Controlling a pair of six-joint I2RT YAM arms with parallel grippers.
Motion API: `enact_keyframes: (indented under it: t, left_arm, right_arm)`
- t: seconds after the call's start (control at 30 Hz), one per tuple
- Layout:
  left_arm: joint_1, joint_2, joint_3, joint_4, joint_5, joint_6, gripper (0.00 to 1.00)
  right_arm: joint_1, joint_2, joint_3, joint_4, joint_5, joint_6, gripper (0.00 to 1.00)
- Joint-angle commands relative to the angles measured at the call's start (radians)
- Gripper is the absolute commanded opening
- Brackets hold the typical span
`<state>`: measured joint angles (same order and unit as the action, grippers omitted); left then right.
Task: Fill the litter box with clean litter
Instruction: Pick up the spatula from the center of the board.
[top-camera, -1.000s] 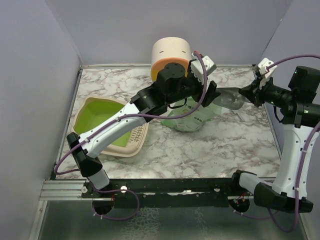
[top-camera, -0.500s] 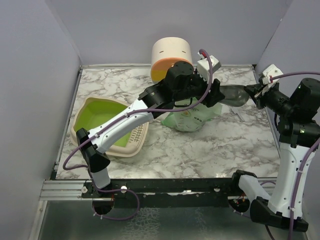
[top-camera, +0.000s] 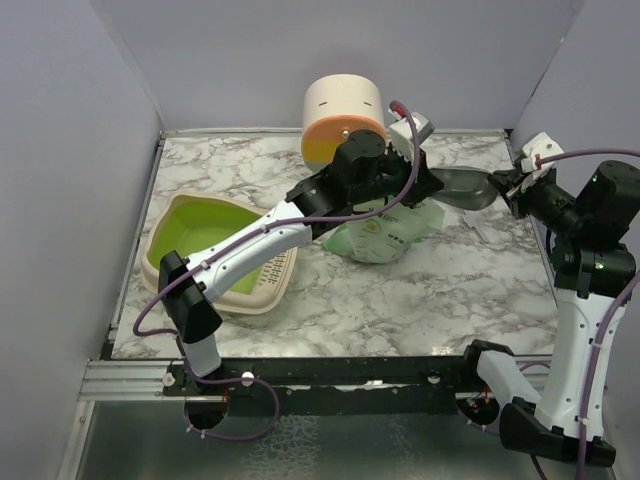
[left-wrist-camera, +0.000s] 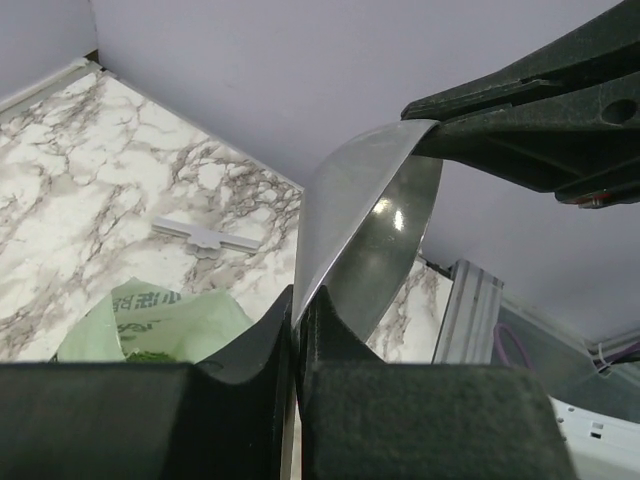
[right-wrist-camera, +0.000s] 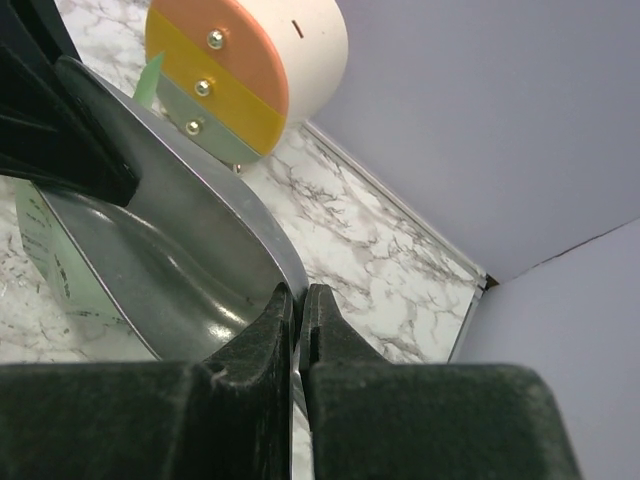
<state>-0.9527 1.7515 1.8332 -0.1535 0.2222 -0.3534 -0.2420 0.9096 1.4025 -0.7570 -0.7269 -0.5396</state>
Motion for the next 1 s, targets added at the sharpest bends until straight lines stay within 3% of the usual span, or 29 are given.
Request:
enact_keyframes:
  t: [0.0, 0.1, 0.23, 0.33, 0.47, 0.73, 0.97]
  left_arm:
    - [0.025, -0.043, -0.055, 0.076, 0.012, -0.032, 0.00]
    - [0.049, -0.049, -0.096, 0.105, 0.004, -0.050, 0.00]
    - [0.112, -0.084, -0.193, 0.210, 0.028, -0.123, 0.00]
    - [0.178, -0.108, -0.263, 0.292, 0.073, -0.200, 0.00]
    - [0.262, -0.146, -0.326, 0.387, 0.134, -0.307, 0.00]
    - [0.360, -0.179, -0.290, 0.513, 0.257, -0.446, 0.00]
    - [0.492, -0.245, -0.322, 0.525, 0.354, -0.553, 0.00]
  right_arm:
    - [0.003, -0.019, 0.002, 0.067, 0.006, 0.007, 0.01]
    - [0.003, -0.015, 0.007, 0.070, 0.007, 0.018, 0.09]
    - [0.003, 0.010, 0.034, 0.062, 0.013, 0.079, 0.49]
    - [0.003, 0.053, 0.079, 0.042, 0.008, 0.128, 0.62]
    - [0.003, 0.146, 0.193, 0.004, -0.028, 0.194, 0.69]
    - [0.003, 0.376, 0.369, 0.012, -0.233, 0.388, 0.70]
    - [0.001, 0.510, 0.460, 0.065, -0.552, 0.543, 0.70]
